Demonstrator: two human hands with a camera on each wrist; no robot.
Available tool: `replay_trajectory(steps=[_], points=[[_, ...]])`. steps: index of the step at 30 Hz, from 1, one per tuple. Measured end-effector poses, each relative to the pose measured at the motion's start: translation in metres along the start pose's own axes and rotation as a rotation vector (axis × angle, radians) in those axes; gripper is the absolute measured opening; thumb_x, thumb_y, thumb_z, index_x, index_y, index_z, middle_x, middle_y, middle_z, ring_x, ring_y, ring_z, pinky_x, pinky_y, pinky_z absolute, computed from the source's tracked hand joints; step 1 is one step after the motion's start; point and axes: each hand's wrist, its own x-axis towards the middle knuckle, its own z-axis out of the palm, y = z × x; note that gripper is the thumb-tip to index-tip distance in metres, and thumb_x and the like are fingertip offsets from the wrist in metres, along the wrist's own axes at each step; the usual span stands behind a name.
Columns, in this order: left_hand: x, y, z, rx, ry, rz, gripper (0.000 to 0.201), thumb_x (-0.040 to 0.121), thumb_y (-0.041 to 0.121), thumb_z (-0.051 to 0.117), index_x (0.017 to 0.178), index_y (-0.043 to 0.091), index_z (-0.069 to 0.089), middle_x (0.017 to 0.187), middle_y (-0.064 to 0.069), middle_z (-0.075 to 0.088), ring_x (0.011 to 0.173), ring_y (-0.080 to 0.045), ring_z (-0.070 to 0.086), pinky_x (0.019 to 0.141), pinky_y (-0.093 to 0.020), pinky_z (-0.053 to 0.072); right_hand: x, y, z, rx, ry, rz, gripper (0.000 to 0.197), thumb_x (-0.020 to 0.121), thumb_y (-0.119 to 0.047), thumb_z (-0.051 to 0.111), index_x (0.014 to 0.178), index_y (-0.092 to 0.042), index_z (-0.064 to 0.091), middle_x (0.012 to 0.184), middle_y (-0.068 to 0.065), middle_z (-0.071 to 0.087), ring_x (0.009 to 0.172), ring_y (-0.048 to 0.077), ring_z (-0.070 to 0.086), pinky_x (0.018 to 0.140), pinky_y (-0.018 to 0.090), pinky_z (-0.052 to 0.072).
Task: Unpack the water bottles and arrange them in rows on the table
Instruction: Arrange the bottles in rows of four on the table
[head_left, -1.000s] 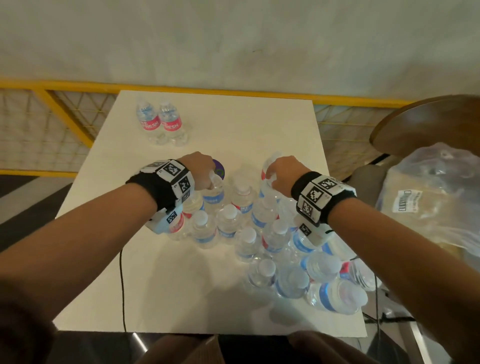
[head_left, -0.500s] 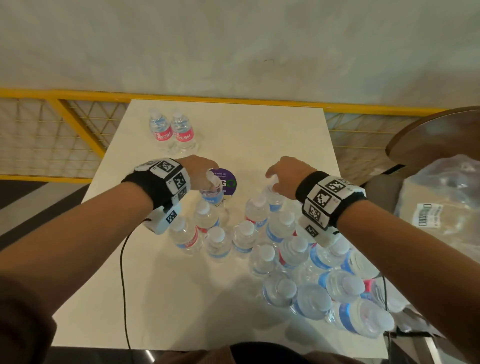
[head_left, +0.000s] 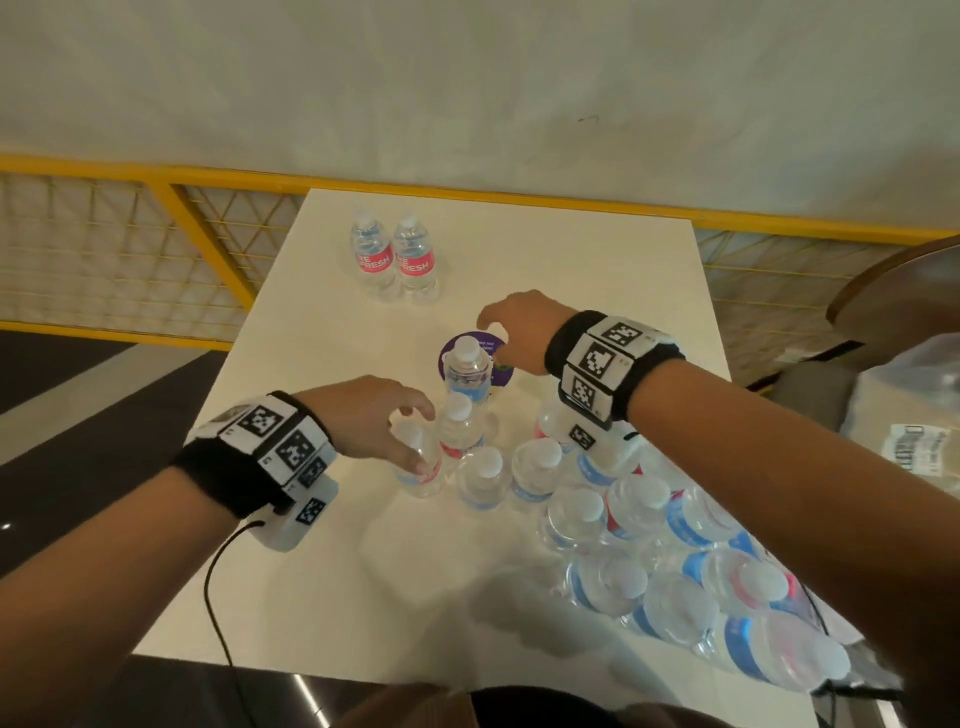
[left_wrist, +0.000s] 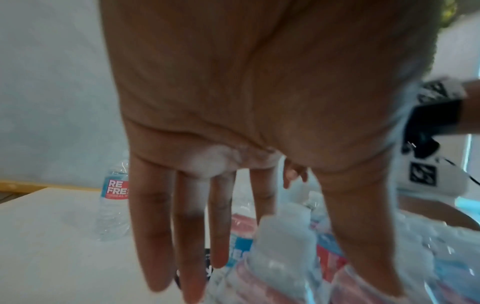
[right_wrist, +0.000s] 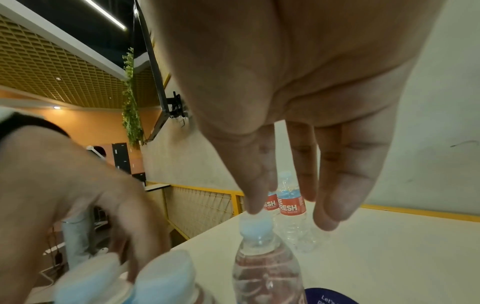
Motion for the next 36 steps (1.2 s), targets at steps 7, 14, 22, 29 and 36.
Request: replay_trajectory(steps=[7, 14, 22, 29, 36], points=[[0.015, -0.024, -0.002, 0.046, 0.176, 0.012, 0.033, 0.086, 0.033, 0.064, 0.117, 0.021, 0.059, 0.116, -0.006, 0.062, 0.094, -0.022, 0.057, 0.085, -0.031, 0.045, 0.040, -0.019, 0.009, -0.118, -0.133, -0.007, 0.038, 0.095, -0.025, 0.049, 0.130, -0.011, 0.055, 0.132, 0.009, 0.057, 0.119, 0.027, 0.055, 0.096, 0.032, 0.045], [0.025, -0.044, -0.032, -0.004, 0.300, -0.058, 0.028, 0.088, 0.027, 0.062, 0.114, 0.016, 0.060, 0.112, -0.008, 0.062, 0.101, -0.026, 0.056, 0.080, -0.029, 0.041, 0.054, -0.022, 0.018, -0.080, -0.088, 0.052, 0.034, 0.089, -0.024, 0.057, 0.116, -0.005, 0.064, 0.115, 0.012, 0.066, 0.105, 0.029, 0.063, 0.088, 0.034, 0.053], [0.058, -0.049, -0.059, -0.063, 0.362, -0.092, 0.033, 0.090, 0.024, 0.058, 0.120, 0.012, 0.053, 0.118, -0.015, 0.059, 0.106, -0.032, 0.055, 0.084, -0.033, 0.042, 0.073, -0.018, -0.003, -0.014, -0.026, 0.119, 0.034, 0.088, -0.015, 0.060, 0.122, -0.011, 0.063, 0.125, 0.011, 0.060, 0.111, 0.028, 0.060, 0.090, 0.030, 0.050], [0.071, -0.055, -0.079, -0.060, 0.417, -0.073, 0.030, 0.092, 0.006, 0.048, 0.120, 0.015, 0.054, 0.122, -0.014, 0.057, 0.108, -0.032, 0.055, 0.091, -0.036, 0.045, 0.096, -0.024, -0.021, -0.005, 0.037, 0.094, 0.035, 0.088, -0.012, 0.062, 0.123, -0.013, 0.062, 0.127, 0.011, 0.059, 0.112, 0.028, 0.059, 0.088, 0.029, 0.048], [0.075, -0.073, -0.092, -0.113, 0.469, -0.104, 0.039, 0.087, 0.017, 0.061, 0.126, 0.019, 0.054, 0.131, -0.009, 0.055, 0.117, -0.029, 0.052, 0.097, -0.034, 0.043, 0.131, -0.041, -0.018, 0.023, 0.009, 0.116, 0.039, 0.088, -0.009, 0.063, 0.127, -0.013, 0.059, 0.130, 0.012, 0.056, 0.115, 0.028, 0.058, 0.092, 0.028, 0.048]])
